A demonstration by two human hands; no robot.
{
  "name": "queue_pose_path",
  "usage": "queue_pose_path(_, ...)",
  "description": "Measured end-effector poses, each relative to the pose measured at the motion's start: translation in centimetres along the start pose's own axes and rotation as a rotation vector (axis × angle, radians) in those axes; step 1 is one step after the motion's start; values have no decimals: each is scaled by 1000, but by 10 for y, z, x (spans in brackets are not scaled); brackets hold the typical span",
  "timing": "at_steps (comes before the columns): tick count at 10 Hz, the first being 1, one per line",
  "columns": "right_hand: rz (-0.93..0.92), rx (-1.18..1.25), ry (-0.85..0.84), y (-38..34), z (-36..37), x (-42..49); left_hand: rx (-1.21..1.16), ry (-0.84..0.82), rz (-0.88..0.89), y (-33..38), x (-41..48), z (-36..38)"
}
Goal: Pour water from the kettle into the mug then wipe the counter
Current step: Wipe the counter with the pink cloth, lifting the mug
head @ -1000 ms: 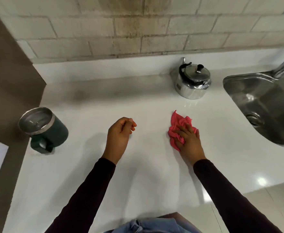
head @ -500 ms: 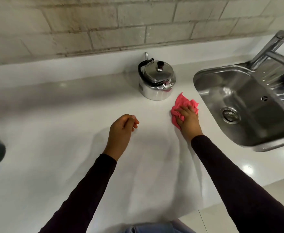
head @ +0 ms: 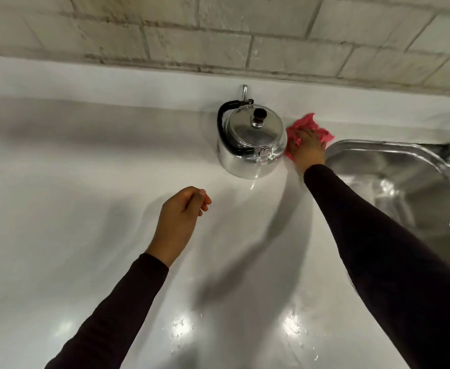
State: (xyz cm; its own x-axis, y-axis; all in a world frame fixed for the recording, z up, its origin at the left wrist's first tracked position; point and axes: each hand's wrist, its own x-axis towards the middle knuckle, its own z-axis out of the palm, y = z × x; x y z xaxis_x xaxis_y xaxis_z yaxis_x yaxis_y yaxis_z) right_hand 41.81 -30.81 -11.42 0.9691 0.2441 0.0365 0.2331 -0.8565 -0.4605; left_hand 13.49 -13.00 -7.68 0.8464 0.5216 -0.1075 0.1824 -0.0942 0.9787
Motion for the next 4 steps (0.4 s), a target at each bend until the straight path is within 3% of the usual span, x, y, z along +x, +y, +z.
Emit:
queue_pose_path(1, 25, -30, -31, -1, 1, 16, 1, 26, -8, 0, 0, -1)
queue_pose_path(2, 7, -180, -218, -2, -7, 19, 3, 13, -10, 4, 0, -4)
queue_pose_path(3, 32, -187, -233, -5, -20, 9, 45, -48, 3, 12, 2, -13)
queue_pose_path(4, 54, -201, -141, -21, -28, -22, 80, -75, 32, 28, 8, -29)
